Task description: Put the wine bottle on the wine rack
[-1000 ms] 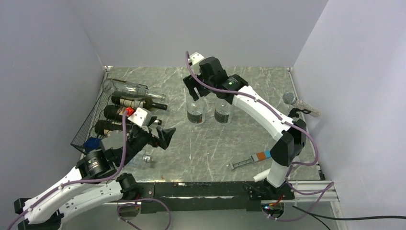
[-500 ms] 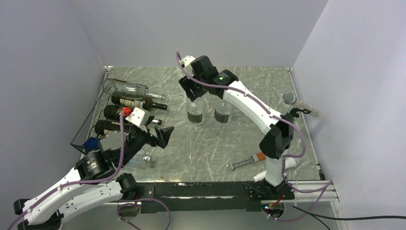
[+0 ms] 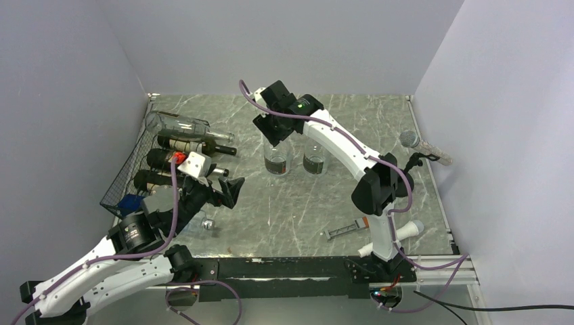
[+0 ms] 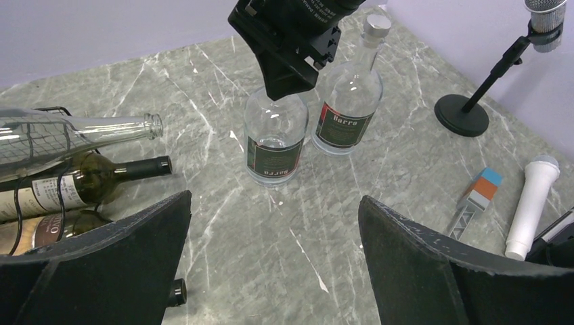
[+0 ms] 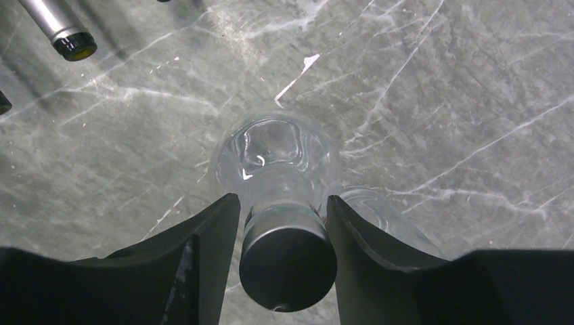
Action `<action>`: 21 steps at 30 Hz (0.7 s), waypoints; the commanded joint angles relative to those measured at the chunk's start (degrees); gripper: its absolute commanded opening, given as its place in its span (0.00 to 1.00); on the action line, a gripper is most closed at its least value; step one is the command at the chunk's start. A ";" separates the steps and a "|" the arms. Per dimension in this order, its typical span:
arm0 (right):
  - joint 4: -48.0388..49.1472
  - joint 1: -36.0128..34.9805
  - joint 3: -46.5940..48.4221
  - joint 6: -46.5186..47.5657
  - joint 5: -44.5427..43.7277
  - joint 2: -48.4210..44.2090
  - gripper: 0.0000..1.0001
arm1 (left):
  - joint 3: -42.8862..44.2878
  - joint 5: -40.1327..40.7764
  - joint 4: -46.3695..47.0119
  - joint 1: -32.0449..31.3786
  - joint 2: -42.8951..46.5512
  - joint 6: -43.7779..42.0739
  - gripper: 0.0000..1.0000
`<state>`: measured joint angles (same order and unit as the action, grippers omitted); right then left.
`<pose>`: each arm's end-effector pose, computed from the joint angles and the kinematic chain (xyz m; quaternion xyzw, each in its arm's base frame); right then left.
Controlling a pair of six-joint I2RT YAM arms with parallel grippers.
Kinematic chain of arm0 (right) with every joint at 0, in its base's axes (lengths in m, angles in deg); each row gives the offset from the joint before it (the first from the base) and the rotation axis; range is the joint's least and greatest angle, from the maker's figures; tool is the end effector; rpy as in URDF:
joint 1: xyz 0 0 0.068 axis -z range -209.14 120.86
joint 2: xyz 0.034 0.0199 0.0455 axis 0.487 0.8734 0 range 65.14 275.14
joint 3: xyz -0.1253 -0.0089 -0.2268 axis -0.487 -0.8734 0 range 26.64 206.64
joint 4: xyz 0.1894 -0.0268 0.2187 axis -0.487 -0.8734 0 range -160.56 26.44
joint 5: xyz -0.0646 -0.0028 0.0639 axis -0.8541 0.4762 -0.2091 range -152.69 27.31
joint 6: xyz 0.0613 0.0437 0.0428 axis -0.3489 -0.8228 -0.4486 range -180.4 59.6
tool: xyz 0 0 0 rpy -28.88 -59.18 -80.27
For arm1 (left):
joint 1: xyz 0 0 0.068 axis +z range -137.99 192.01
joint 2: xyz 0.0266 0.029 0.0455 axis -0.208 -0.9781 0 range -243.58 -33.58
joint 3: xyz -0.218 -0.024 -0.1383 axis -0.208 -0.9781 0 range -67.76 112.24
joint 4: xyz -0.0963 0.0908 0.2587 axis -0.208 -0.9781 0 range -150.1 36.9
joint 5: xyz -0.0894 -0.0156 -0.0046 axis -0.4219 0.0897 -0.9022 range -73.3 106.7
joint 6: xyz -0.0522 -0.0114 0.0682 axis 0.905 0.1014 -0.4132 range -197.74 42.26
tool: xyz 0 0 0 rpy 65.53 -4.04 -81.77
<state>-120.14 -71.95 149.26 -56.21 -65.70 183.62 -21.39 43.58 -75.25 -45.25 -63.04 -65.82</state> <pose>0.3707 0.3380 0.2938 -0.3696 0.8713 0.0830 0.3120 0.1322 -0.1415 0.3610 0.1323 0.7233 -0.2309 0.6372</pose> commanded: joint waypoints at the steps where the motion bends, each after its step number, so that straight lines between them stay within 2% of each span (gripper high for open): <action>1: -2.03 0.01 1.58 1.05 -1.48 -0.83 0.52 | -0.11 1.33 0.66 -0.20 0.63 1.00 0.97; 10: -4.26 0.26 5.54 2.66 1.55 2.15 0.45 | 1.88 3.23 -1.96 -0.17 1.85 0.84 0.97; 15: -4.83 0.57 4.48 3.70 6.25 1.52 0.34 | 1.24 5.18 -2.38 -0.18 3.17 1.67 0.97; 16: -4.90 0.70 4.20 3.72 7.32 1.36 0.29 | 0.99 5.46 -2.23 -0.19 3.41 1.77 0.97; 17: -5.05 0.85 3.91 3.58 8.26 1.17 0.20 | 0.74 5.73 -2.06 -0.25 3.60 1.85 0.97; 18: -5.18 1.07 3.74 3.32 9.22 1.08 0.06 | 0.52 5.92 -1.96 -0.19 3.70 1.96 0.97; 19: -5.02 1.32 3.42 2.51 10.12 0.78 0.00 | 0.36 6.25 -1.92 -0.21 3.83 2.17 0.97; 21: -3.40 2.00 0.88 1.10 12.62 -0.85 0.00 | 0.30 6.58 -2.26 -0.20 3.72 2.67 0.97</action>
<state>-123.13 -70.61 152.30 -53.39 -59.62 185.37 -21.57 48.08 -77.99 -45.25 -59.69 -64.70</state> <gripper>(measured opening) 0.424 0.971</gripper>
